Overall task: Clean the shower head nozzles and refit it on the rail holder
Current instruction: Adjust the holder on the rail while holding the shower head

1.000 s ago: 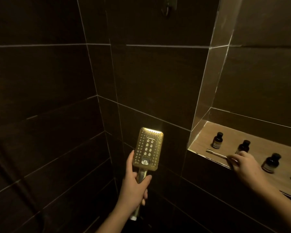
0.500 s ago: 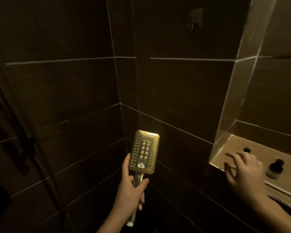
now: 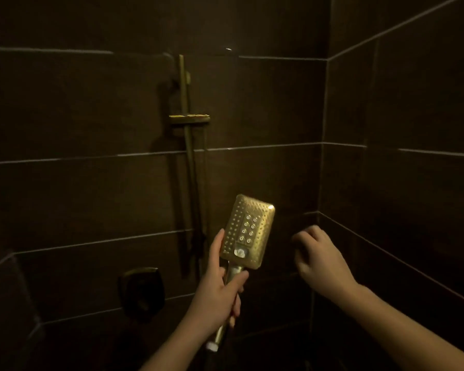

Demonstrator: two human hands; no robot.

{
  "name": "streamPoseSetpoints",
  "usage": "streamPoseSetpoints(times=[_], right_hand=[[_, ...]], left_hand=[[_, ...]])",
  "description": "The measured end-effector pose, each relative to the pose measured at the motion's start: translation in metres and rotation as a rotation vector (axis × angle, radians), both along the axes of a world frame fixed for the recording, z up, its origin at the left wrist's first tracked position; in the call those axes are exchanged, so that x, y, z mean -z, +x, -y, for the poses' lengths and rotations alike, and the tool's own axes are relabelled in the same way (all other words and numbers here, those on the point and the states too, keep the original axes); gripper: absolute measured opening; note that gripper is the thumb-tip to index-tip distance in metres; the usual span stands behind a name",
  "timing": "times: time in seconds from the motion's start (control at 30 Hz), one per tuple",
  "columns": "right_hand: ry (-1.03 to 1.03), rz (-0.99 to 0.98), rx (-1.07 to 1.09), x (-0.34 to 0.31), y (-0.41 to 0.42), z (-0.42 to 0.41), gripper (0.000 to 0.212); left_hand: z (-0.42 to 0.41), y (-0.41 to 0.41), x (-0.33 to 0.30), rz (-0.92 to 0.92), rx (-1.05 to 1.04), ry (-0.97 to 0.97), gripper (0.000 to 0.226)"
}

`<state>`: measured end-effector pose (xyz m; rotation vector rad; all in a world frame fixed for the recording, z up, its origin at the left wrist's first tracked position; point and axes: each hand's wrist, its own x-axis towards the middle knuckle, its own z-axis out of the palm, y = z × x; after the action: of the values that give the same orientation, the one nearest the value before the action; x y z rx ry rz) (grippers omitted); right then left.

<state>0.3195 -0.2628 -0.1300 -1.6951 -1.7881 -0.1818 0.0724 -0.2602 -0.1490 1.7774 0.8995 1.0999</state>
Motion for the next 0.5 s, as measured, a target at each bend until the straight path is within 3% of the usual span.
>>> streamPoseSetpoints(times=[0.23, 0.5], right_hand=[[0.077, 0.007, -0.120, -0.107, -0.087, -0.106, 0.047], [0.164, -0.006, -0.170, -0.220, -0.128, -0.201, 0.038]], left_hand=[[-0.024, -0.074, -0.067, 0.126, -0.257, 0.141, 0.092], [-0.040, -0.111, -0.115, 0.195, -0.395, 0.163, 0.093]])
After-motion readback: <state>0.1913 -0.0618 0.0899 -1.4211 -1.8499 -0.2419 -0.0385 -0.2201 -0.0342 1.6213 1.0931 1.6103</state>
